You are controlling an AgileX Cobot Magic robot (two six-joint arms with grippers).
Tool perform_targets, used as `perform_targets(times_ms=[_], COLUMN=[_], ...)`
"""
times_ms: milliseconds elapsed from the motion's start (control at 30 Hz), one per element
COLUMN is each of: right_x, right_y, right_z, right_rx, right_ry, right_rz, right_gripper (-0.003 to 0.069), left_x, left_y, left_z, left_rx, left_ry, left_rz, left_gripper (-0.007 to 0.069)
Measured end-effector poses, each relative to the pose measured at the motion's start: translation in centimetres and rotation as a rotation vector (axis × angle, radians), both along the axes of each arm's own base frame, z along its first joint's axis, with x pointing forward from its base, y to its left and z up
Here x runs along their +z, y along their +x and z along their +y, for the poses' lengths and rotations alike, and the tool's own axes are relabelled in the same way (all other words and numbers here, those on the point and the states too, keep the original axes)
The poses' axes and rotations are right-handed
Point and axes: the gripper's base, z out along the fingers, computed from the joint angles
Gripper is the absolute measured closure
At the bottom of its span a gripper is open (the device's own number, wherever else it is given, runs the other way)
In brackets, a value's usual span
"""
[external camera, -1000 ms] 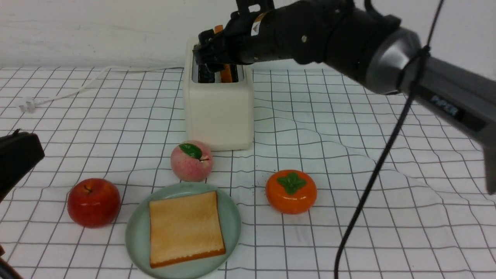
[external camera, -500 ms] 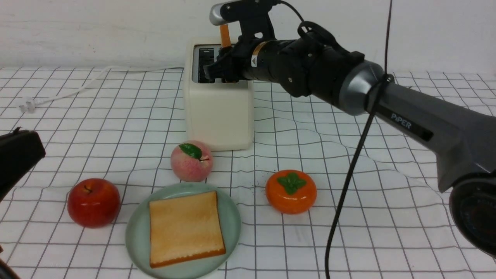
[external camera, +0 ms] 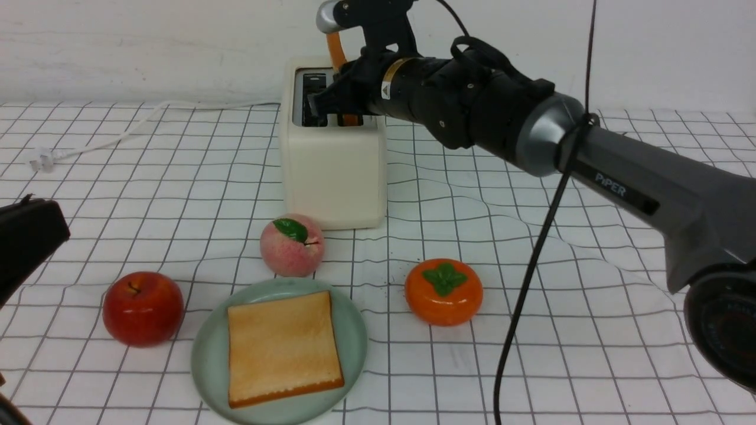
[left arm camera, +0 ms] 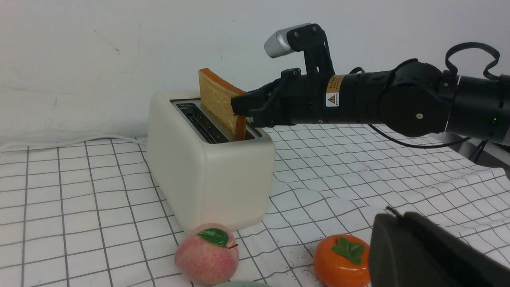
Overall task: Take toasted bread from bread machine on white checkered table place on plate.
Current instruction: 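Grasp the toast slice in the toaster and pull it up out of the slot with the right gripper, then place the held slice of bread on top of the slice on the plate with the right gripper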
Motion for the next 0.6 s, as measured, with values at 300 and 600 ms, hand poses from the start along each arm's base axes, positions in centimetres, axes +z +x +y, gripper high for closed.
perform_targets(times_ms=[300,600], right_x=[10.1,17.9], right_y=[-4.5,-16.3], right_z=[-1.7,-5.7], right_rx=[0.008,0.202], right_ry=[0.077,-0.186], right_rz=[-0.118,0.188], right_gripper=[0.0552,0.0552], left_x=[-0.1,-1.0], left_y=[0.0,-0.2], left_z=[0.0,-0.2], left_rx=[-0.001,-0.041], left_ry=[0.012,0.148], left_rz=[0.002,0.055], left_gripper=[0.0638,0.0638])
